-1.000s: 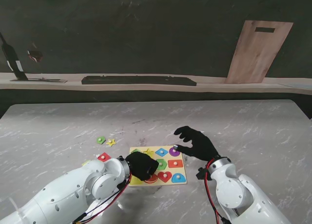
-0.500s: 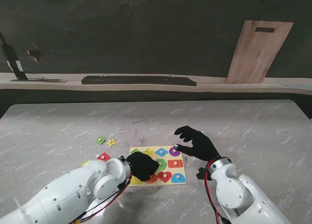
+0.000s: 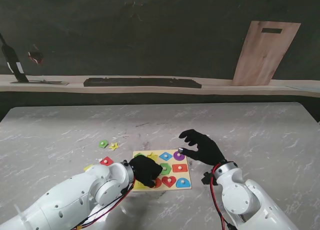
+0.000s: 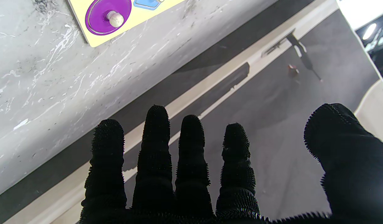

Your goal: Fit puzzle pieces into a puzzle board

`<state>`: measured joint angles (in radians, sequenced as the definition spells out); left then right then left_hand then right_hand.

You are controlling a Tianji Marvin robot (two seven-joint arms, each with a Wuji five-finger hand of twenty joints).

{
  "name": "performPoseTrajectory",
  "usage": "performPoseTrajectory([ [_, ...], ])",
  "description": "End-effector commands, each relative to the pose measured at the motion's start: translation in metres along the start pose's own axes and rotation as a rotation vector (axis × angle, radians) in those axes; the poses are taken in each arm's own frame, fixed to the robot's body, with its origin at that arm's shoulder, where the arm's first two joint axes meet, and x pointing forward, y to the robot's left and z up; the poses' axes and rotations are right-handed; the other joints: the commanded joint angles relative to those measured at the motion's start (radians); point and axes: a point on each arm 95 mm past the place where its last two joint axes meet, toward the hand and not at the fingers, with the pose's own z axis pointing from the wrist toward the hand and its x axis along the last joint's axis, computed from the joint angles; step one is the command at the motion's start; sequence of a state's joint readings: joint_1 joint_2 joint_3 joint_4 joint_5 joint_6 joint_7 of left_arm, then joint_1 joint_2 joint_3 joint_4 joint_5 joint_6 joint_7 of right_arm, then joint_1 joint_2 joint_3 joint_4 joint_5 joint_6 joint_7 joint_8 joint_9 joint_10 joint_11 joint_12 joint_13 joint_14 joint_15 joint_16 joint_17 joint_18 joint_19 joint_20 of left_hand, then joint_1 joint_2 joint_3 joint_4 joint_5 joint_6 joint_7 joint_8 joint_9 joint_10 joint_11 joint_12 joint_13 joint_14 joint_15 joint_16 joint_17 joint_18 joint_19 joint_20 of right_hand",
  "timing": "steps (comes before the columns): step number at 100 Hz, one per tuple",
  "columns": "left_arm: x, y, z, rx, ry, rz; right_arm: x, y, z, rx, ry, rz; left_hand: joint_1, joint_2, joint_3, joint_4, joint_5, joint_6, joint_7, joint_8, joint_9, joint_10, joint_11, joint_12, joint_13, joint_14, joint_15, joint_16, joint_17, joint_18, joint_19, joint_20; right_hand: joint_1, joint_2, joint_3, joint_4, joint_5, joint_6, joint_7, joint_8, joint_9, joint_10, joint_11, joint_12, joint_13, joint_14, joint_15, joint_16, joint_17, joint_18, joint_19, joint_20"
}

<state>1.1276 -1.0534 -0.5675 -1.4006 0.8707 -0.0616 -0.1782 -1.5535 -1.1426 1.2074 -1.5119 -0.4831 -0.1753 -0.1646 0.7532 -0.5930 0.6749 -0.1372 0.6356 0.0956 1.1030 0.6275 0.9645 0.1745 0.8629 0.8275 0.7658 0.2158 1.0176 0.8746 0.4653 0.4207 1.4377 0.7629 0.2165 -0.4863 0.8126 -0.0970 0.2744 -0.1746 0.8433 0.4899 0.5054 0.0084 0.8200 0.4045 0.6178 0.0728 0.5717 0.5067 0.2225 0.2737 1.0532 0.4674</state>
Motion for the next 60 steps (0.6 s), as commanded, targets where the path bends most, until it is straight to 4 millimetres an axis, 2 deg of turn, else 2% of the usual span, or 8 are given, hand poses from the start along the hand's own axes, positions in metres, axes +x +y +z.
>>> performPoseTrajectory([
  [1, 0.002, 0.002, -0.002, 0.009, 0.003, 0.016, 0.003, -0.003, -0.002, 0.0, 0.006, 0.01, -0.044, 0.007, -0.009, -0.03, -0.052, 0.019, -0.024, 0.033, -0.032, -0.022, 0.037, 0.017, -0.008, -0.015, 0.015, 0.015, -0.013, -0.055, 0.023, -0.003, -0.038, 0.017, -0.017, 0.039, 0.011, -0.029, -0.027, 0.013, 0.028, -0.026, 0.001, 0.003, 0.012, -0.022, 0.008, 0.006, -0.008, 0.006, 0.005, 0.019],
  [6, 0.003, 0.003, -0.003, 0.018, 0.001, 0.028, 0.003, -0.003, -0.002, 0.002, 0.006, 0.013, -0.069, 0.021, 0.001, -0.02, -0.064, 0.028, -0.053, 0.07, -0.04, -0.027, 0.041, 0.034, -0.012, -0.015, 0.014, 0.021, -0.015, -0.057, 0.021, -0.001, -0.038, 0.018, -0.018, 0.039, 0.01, -0.033, -0.028, 0.013, 0.028, -0.025, 0.0, 0.003, 0.012, -0.021, 0.008, 0.006, -0.008, 0.006, 0.005, 0.019],
  [15, 0.004, 0.003, -0.005, 0.025, 0.001, 0.047, 0.003, -0.003, -0.002, 0.003, 0.004, 0.016, -0.127, 0.064, 0.011, 0.028, -0.092, 0.045, -0.092, 0.107, -0.063, -0.037, 0.046, 0.052, -0.025, -0.021, 0.007, 0.025, -0.023, -0.064, 0.016, 0.0, -0.038, 0.018, -0.019, 0.039, 0.013, -0.031, -0.027, 0.013, 0.029, -0.026, 0.0, 0.003, 0.013, -0.021, 0.008, 0.006, -0.009, 0.007, 0.004, 0.019],
  [34, 0.004, 0.001, -0.009, 0.045, -0.008, 0.064, 0.003, -0.004, -0.002, 0.005, 0.005, 0.016, -0.161, 0.079, -0.022, 0.035, -0.123, 0.057, -0.145, 0.112, -0.081, -0.036, 0.041, 0.06, -0.043, -0.016, -0.005, 0.025, -0.038, -0.067, 0.006, 0.0, -0.036, 0.019, -0.019, 0.039, 0.023, -0.029, -0.023, 0.015, 0.031, -0.023, 0.0, 0.003, 0.015, -0.022, 0.008, 0.007, -0.007, 0.008, 0.005, 0.02],
  [44, 0.004, 0.0, -0.011, 0.07, -0.015, 0.055, 0.003, -0.004, -0.002, 0.005, 0.005, 0.017, -0.174, 0.1, -0.064, 0.034, -0.144, 0.062, -0.23, 0.071, -0.093, -0.032, 0.025, 0.06, -0.054, -0.007, -0.018, 0.025, -0.045, -0.066, 0.0, 0.002, -0.035, 0.02, -0.019, 0.039, 0.028, -0.028, -0.021, 0.016, 0.032, -0.024, -0.001, 0.003, 0.016, -0.021, 0.008, 0.007, -0.007, 0.008, 0.005, 0.02],
  [60, 0.001, -0.005, -0.017, 0.122, -0.035, 0.028, 0.003, -0.004, -0.001, 0.005, 0.008, 0.016, -0.17, 0.15, -0.167, 0.037, -0.151, 0.077, -0.407, -0.092, -0.128, -0.012, -0.033, 0.033, -0.074, 0.015, -0.047, 0.02, -0.066, -0.06, -0.019, 0.004, -0.035, 0.02, -0.02, 0.039, 0.026, -0.029, -0.02, 0.017, 0.032, -0.025, -0.001, 0.003, 0.016, -0.022, 0.009, 0.007, -0.006, 0.006, 0.005, 0.02],
])
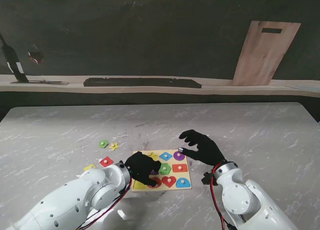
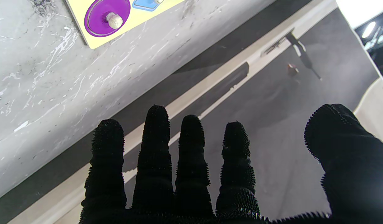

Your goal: Fit puzzle pieces into a puzzle board

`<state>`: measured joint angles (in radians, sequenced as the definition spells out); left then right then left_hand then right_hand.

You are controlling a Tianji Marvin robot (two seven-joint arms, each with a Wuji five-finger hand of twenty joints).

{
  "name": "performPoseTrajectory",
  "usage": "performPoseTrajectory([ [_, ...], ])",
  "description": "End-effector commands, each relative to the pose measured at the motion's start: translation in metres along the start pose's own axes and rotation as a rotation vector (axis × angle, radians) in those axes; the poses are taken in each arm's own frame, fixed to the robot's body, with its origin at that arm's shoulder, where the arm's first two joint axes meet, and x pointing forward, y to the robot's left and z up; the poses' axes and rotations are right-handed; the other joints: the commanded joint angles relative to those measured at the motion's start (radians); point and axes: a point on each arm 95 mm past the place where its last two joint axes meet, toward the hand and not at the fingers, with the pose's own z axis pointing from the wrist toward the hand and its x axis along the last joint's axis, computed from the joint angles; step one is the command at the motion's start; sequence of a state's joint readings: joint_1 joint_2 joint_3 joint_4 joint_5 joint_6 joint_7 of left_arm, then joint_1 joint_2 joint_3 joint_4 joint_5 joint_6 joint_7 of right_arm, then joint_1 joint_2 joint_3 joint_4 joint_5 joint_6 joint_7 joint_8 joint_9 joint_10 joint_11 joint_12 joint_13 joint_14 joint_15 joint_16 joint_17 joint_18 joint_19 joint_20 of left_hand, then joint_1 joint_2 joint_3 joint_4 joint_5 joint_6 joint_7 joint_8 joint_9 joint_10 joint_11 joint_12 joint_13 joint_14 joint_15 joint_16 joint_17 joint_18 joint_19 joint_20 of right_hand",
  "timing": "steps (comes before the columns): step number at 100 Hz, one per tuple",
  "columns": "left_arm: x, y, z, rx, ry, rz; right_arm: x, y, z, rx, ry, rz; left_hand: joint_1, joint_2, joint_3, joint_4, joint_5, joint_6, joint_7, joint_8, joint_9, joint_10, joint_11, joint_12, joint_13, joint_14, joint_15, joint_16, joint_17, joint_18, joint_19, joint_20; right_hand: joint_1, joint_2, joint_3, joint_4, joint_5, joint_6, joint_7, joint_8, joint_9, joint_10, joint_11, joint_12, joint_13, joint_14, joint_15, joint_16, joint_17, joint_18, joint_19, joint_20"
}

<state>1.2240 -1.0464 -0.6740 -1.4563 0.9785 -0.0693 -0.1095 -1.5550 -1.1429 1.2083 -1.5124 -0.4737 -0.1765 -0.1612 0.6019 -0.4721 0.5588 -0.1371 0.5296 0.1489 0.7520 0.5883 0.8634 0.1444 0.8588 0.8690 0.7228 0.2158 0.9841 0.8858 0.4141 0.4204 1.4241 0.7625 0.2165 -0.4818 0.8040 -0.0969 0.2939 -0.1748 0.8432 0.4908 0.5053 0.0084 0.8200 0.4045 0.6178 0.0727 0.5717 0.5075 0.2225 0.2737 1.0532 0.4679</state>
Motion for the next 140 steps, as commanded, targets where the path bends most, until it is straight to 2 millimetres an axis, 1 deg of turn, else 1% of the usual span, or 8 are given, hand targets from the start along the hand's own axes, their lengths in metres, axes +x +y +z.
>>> performPoseTrajectory([
  [1, 0.002, -0.004, -0.003, 0.028, -0.002, -0.007, 0.003, -0.003, -0.001, 0.003, 0.009, 0.006, -0.019, 0.031, -0.054, 0.037, -0.046, 0.024, -0.06, -0.056, -0.029, 0.019, -0.031, -0.01, -0.033, 0.017, -0.016, 0.008, -0.016, -0.06, -0.006, 0.005, -0.035, 0.016, -0.011, 0.039, 0.005, -0.029, -0.02, 0.016, 0.032, -0.025, -0.001, 0.003, 0.017, -0.022, 0.009, 0.006, -0.006, 0.007, 0.005, 0.019],
  [31, -0.019, -0.014, -0.029, 0.115, -0.083, -0.046, 0.003, -0.004, -0.001, 0.005, 0.011, 0.001, 0.027, 0.056, -0.131, 0.044, -0.038, 0.023, -0.152, -0.131, -0.123, 0.067, -0.227, -0.176, -0.079, 0.032, -0.101, -0.023, -0.078, -0.049, -0.064, -0.02, -0.034, 0.018, -0.012, 0.039, 0.005, -0.03, -0.021, 0.016, 0.032, -0.025, -0.001, 0.003, 0.016, -0.022, 0.009, 0.007, -0.006, 0.007, 0.005, 0.02],
  [54, -0.039, -0.013, -0.06, 0.149, -0.176, -0.044, 0.003, -0.007, 0.001, 0.019, 0.009, -0.002, 0.151, 0.039, 0.176, 0.075, 0.031, 0.038, -0.101, -0.128, -0.06, 0.078, -0.253, -0.302, -0.021, 0.028, -0.166, -0.123, -0.064, -0.057, -0.051, -0.032, -0.035, 0.018, -0.013, 0.04, 0.006, -0.029, -0.021, 0.016, 0.032, -0.025, -0.001, 0.003, 0.017, -0.022, 0.01, 0.007, -0.006, 0.007, 0.005, 0.02],
  [65, -0.049, -0.011, -0.075, 0.161, -0.224, -0.033, 0.004, -0.008, 0.002, 0.027, 0.008, -0.004, 0.295, -0.054, 0.237, -0.016, 0.089, 0.014, 0.015, -0.177, 0.077, 0.069, -0.321, -0.2, 0.041, 0.029, -0.139, -0.175, -0.014, -0.05, -0.014, -0.025, -0.035, 0.019, -0.013, 0.04, 0.007, -0.028, -0.021, 0.017, 0.031, -0.024, -0.001, 0.003, 0.016, -0.021, 0.009, 0.007, -0.006, 0.008, 0.005, 0.02],
  [75, -0.058, -0.007, -0.089, 0.16, -0.265, -0.026, 0.004, -0.01, 0.003, 0.033, 0.006, -0.006, 0.345, -0.06, 0.2, -0.039, 0.117, -0.006, 0.103, -0.213, 0.135, 0.058, -0.336, -0.176, 0.071, 0.025, -0.113, -0.189, 0.013, -0.053, 0.008, -0.022, -0.035, 0.019, -0.014, 0.039, 0.006, -0.029, -0.022, 0.017, 0.032, -0.025, -0.001, 0.003, 0.016, -0.021, 0.009, 0.007, -0.006, 0.007, 0.005, 0.02],
  [93, -0.077, 0.0, -0.115, 0.151, -0.328, 0.006, 0.006, -0.013, 0.005, 0.049, 0.006, -0.011, 0.344, -0.068, 0.109, -0.045, 0.072, -0.051, 0.158, -0.164, 0.055, 0.043, -0.321, -0.146, -0.008, 0.014, -0.129, -0.172, -0.059, -0.065, -0.041, -0.038, -0.035, 0.019, -0.014, 0.04, 0.007, -0.03, -0.021, 0.017, 0.031, -0.025, -0.001, 0.003, 0.016, -0.021, 0.009, 0.007, -0.007, 0.007, 0.005, 0.02],
  [113, -0.095, 0.011, -0.14, 0.086, -0.396, 0.033, 0.008, -0.016, 0.007, 0.065, 0.006, -0.02, 0.272, 0.001, -0.033, -0.013, 0.059, -0.038, 0.018, -0.135, -0.111, 0.046, -0.28, -0.28, -0.101, 0.003, -0.21, -0.133, -0.137, -0.079, -0.112, -0.061, -0.034, 0.019, -0.014, 0.04, 0.007, -0.028, -0.021, 0.017, 0.031, -0.024, -0.001, 0.003, 0.016, -0.02, 0.01, 0.007, -0.007, 0.006, 0.005, 0.02],
  [140, -0.112, 0.03, -0.159, 0.016, -0.455, 0.047, 0.01, -0.02, 0.01, 0.092, 0.001, -0.031, 0.321, -0.001, -0.029, -0.001, 0.053, -0.046, -0.034, -0.128, -0.133, 0.03, -0.299, -0.292, -0.113, -0.017, -0.235, -0.125, -0.152, -0.089, -0.137, -0.074, -0.035, 0.018, -0.014, 0.04, 0.007, -0.029, -0.021, 0.017, 0.032, -0.025, -0.001, 0.003, 0.016, -0.02, 0.01, 0.007, -0.006, 0.007, 0.006, 0.02],
])
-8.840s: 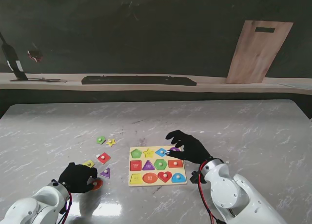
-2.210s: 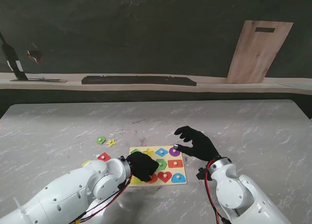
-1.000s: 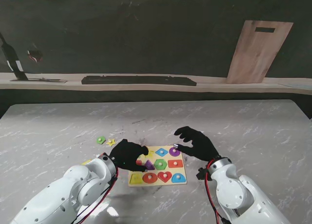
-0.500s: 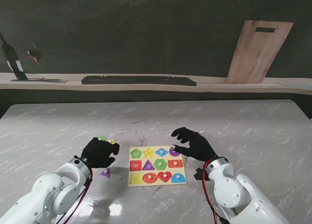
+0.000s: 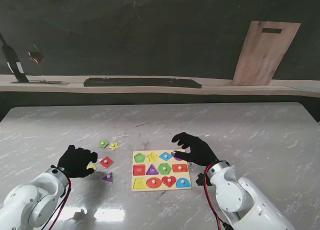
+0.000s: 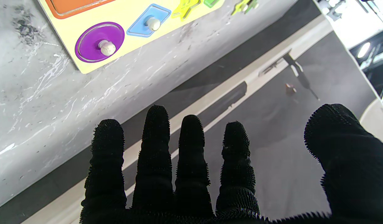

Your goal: Fit puzzle pieces into a puzzle board

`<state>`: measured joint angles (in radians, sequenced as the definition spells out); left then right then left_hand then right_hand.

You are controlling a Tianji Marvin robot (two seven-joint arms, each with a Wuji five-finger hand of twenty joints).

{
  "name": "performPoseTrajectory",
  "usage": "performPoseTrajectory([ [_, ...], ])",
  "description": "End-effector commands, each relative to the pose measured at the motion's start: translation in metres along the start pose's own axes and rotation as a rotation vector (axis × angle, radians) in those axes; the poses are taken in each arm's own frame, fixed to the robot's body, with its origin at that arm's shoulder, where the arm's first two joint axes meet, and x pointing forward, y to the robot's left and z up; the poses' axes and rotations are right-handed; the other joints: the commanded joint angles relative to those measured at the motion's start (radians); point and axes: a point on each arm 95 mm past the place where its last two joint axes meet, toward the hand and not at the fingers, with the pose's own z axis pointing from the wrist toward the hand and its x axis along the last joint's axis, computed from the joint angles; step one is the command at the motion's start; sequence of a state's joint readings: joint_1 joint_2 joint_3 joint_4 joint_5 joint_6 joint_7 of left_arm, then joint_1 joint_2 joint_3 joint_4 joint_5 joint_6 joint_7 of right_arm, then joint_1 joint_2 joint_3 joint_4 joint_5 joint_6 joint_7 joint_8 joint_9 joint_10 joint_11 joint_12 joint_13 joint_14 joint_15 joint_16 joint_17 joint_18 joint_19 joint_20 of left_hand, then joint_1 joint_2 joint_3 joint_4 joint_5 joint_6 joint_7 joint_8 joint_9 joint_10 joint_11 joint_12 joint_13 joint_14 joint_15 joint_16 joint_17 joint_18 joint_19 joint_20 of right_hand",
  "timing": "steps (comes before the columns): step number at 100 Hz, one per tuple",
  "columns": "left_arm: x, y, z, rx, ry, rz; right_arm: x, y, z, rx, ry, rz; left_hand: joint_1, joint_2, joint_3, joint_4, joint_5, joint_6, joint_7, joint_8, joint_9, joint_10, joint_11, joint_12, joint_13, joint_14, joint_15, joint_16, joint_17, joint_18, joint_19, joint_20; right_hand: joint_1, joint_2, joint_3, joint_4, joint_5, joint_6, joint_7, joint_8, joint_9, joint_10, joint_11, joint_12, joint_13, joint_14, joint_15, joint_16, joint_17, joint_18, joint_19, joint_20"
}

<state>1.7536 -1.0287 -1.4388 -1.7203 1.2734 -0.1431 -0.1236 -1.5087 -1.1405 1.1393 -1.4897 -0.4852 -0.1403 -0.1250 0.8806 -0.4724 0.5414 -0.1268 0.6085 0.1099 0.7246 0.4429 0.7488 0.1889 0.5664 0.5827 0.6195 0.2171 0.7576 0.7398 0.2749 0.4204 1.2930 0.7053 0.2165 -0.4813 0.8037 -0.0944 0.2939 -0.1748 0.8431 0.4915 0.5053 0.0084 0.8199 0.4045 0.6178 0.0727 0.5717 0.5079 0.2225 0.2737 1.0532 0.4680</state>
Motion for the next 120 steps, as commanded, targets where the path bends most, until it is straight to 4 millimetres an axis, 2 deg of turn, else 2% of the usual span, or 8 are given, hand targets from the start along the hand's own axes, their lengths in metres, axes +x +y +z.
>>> performPoseTrajectory([
  [1, -0.008, 0.013, -0.004, -0.032, -0.022, 0.01, 0.001, -0.005, 0.0, 0.015, -0.002, -0.004, 0.048, 0.0, -0.01, -0.011, -0.026, -0.008, -0.006, 0.018, -0.018, -0.015, -0.006, -0.006, -0.01, -0.019, -0.008, 0.021, -0.013, -0.089, -0.006, -0.017, -0.034, 0.018, -0.013, 0.037, 0.007, -0.028, -0.021, 0.016, 0.031, -0.025, -0.001, 0.003, 0.016, -0.02, 0.01, 0.007, -0.006, 0.007, 0.006, 0.02],
  [6, -0.012, 0.017, -0.005, -0.035, -0.025, 0.011, 0.001, -0.005, 0.0, 0.018, -0.003, -0.006, 0.072, -0.004, -0.009, -0.02, -0.028, -0.017, -0.007, 0.016, -0.016, -0.025, -0.006, 0.01, -0.008, -0.026, -0.013, 0.023, -0.01, -0.095, -0.008, -0.02, -0.034, 0.018, -0.013, 0.037, 0.007, -0.03, -0.02, 0.017, 0.031, -0.025, -0.001, 0.003, 0.016, -0.02, 0.01, 0.007, -0.006, 0.007, 0.006, 0.02],
  [11, -0.014, 0.02, -0.005, -0.037, -0.023, 0.006, 0.001, -0.006, 0.0, 0.021, -0.004, -0.007, 0.093, -0.006, -0.002, -0.02, -0.03, -0.021, -0.004, 0.009, -0.01, -0.031, -0.034, 0.064, -0.008, -0.033, -0.021, 0.028, -0.008, -0.101, -0.013, -0.027, -0.034, 0.018, -0.012, 0.037, 0.007, -0.028, -0.02, 0.017, 0.032, -0.024, -0.001, 0.003, 0.016, -0.02, 0.01, 0.007, -0.007, 0.007, 0.005, 0.02],
  [19, -0.017, 0.026, -0.004, -0.044, -0.023, -0.007, 0.001, -0.006, 0.001, 0.025, -0.005, -0.009, 0.108, -0.009, 0.008, -0.016, -0.035, -0.035, -0.005, 0.007, -0.013, -0.034, -0.042, 0.079, -0.014, -0.041, -0.023, 0.029, -0.011, -0.11, -0.02, -0.032, -0.034, 0.018, -0.012, 0.037, 0.008, -0.028, -0.02, 0.017, 0.032, -0.026, -0.001, 0.003, 0.016, -0.019, 0.01, 0.007, -0.007, 0.008, 0.005, 0.02],
  [45, -0.023, 0.041, 0.004, -0.009, -0.041, -0.011, 0.001, -0.008, 0.002, 0.033, -0.008, -0.015, 0.066, -0.016, 0.085, 0.0, -0.048, -0.063, -0.014, 0.0, -0.021, -0.041, -0.039, 0.1, -0.014, -0.053, -0.012, 0.046, -0.009, -0.12, -0.025, -0.039, -0.034, 0.017, -0.012, 0.037, 0.007, -0.028, -0.02, 0.017, 0.032, -0.024, 0.0, 0.003, 0.016, -0.019, 0.01, 0.007, -0.007, 0.008, 0.005, 0.019],
  [86, -0.023, 0.044, 0.019, 0.019, -0.032, -0.033, 0.001, -0.008, 0.002, 0.035, -0.009, -0.016, 0.085, -0.036, 0.106, -0.016, -0.047, -0.103, 0.01, 0.002, 0.01, -0.045, -0.044, 0.117, 0.0, -0.058, -0.002, 0.043, 0.0, -0.124, -0.018, -0.039, -0.035, 0.018, -0.011, 0.037, 0.007, -0.028, -0.02, 0.017, 0.033, -0.025, 0.0, 0.004, 0.017, -0.019, 0.011, 0.007, -0.008, 0.008, 0.005, 0.02],
  [120, -0.023, 0.048, 0.027, -0.016, -0.028, -0.019, 0.001, -0.006, 0.002, 0.028, -0.008, -0.019, 0.15, -0.068, 0.099, -0.033, -0.034, -0.131, 0.077, 0.01, 0.073, -0.052, -0.094, 0.163, 0.019, -0.055, 0.009, 0.05, 0.01, -0.121, -0.014, -0.04, -0.034, 0.018, -0.011, 0.037, 0.005, -0.03, -0.02, 0.016, 0.036, -0.027, 0.001, 0.004, 0.018, -0.02, 0.011, 0.007, -0.007, 0.008, 0.006, 0.02],
])
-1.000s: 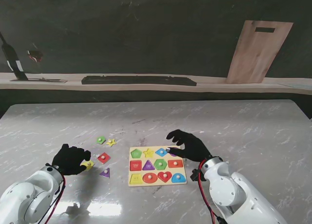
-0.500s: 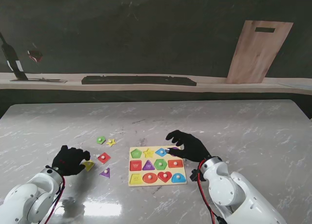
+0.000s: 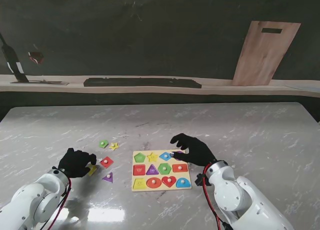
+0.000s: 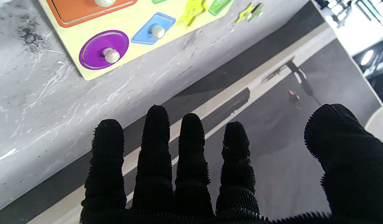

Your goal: Fit puzzle pieces into a puzzle board

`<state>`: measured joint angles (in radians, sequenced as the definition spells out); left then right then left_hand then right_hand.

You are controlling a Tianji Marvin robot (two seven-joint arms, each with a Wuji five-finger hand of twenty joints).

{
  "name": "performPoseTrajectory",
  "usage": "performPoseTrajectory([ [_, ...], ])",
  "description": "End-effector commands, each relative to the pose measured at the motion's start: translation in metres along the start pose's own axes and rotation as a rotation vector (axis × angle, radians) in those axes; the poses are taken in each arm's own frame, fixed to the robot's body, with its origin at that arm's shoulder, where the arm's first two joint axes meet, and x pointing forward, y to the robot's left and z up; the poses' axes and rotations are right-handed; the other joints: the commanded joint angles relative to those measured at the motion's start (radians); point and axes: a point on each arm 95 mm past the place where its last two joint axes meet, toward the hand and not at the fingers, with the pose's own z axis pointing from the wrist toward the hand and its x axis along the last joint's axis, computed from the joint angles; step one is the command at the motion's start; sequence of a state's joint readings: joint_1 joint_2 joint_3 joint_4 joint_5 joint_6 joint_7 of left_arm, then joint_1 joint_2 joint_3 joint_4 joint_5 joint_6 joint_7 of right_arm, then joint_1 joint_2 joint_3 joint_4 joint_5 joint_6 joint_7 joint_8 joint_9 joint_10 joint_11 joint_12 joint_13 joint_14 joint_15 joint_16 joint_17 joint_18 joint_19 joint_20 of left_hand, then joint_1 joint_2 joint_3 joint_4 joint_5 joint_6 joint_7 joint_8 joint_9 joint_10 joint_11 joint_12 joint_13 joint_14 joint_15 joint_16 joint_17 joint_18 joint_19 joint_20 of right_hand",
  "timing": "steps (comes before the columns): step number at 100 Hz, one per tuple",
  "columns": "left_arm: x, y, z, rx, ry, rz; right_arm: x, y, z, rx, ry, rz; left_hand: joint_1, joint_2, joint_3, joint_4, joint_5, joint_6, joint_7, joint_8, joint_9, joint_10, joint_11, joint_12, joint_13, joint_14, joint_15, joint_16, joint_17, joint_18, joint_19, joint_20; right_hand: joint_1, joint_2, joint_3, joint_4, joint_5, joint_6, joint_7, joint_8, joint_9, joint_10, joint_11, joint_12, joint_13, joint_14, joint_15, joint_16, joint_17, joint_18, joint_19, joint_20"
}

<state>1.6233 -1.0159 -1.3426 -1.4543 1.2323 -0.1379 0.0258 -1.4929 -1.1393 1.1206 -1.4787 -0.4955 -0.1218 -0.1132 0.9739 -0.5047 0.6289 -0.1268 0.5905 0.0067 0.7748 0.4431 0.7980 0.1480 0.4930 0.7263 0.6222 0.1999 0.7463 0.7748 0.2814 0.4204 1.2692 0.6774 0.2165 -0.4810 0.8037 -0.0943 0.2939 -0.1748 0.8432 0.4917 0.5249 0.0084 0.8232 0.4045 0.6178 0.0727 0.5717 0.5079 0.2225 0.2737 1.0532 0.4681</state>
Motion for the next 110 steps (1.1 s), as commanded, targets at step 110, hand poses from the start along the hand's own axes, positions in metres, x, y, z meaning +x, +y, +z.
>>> performPoseTrajectory([
  [110, 0.004, 0.017, 0.009, -0.061, -0.007, -0.002, 0.001, -0.002, -0.002, 0.001, -0.001, 0.001, 0.036, -0.116, 0.085, -0.067, 0.072, 0.02, 0.308, -0.01, 0.258, -0.005, -0.038, 0.087, 0.176, -0.033, 0.096, 0.039, 0.126, -0.092, 0.099, 0.01, -0.037, 0.02, -0.013, 0.037, 0.003, -0.029, -0.021, 0.014, 0.027, -0.03, -0.001, 0.005, 0.02, -0.021, 0.01, 0.007, -0.006, 0.008, 0.005, 0.019],
])
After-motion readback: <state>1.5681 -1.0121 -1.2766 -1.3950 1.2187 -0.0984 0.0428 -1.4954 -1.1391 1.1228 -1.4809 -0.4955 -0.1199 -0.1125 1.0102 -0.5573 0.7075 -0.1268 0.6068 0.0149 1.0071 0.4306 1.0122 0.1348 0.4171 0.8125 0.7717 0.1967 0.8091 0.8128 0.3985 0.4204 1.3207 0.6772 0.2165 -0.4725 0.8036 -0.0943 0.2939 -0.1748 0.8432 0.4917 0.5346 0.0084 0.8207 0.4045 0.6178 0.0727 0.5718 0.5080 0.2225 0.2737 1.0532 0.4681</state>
